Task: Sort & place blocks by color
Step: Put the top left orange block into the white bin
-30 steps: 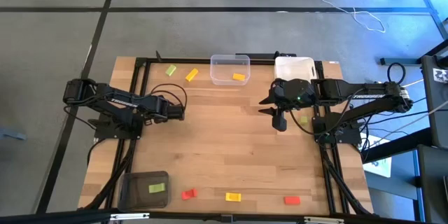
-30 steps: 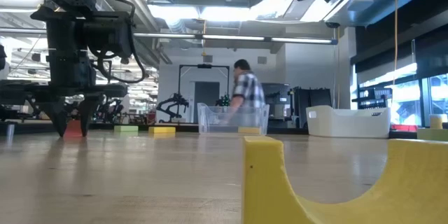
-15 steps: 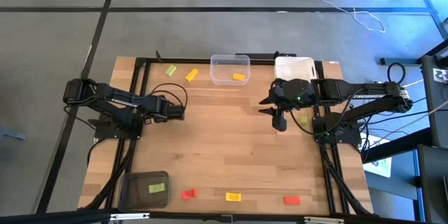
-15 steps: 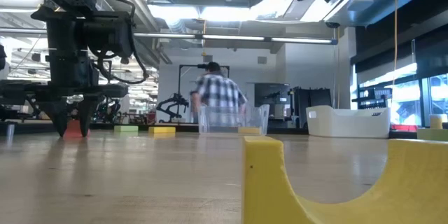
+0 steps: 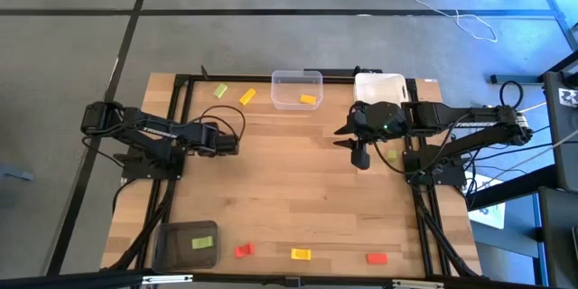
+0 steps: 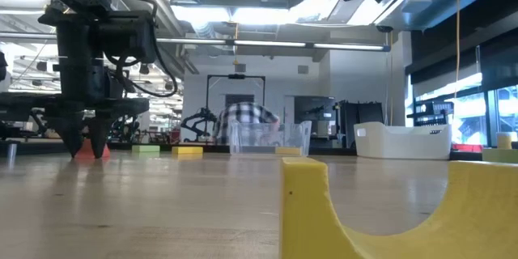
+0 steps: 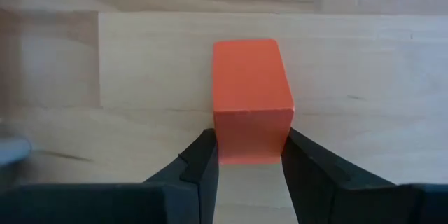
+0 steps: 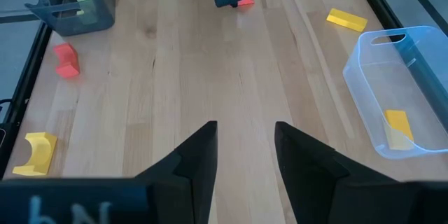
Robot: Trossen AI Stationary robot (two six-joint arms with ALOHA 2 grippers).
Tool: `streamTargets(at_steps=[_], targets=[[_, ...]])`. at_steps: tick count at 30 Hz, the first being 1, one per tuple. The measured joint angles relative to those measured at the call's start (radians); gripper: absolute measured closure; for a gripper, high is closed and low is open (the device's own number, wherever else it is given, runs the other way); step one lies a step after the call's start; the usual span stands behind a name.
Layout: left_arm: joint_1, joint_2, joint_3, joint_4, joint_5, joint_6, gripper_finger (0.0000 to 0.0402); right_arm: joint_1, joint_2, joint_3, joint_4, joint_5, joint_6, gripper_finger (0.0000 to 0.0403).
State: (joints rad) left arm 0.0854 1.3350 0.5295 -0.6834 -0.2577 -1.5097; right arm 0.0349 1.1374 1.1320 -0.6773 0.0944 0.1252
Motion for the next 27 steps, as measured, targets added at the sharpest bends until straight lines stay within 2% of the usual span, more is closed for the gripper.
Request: streamTargets(at_steps=[13, 27], targets=[[-0.001, 0.002, 0.178, 0.01, 0.059, 0.468, 0.0276, 0.0, 0.0, 0.0, 0.0, 0.0, 0.001, 0.026], [-0.013, 0.001, 0.464, 0.005, 0.265, 1.027, 0.0276, 0.0, 0.0, 0.0, 0.0, 0.0, 0.0, 0.026]])
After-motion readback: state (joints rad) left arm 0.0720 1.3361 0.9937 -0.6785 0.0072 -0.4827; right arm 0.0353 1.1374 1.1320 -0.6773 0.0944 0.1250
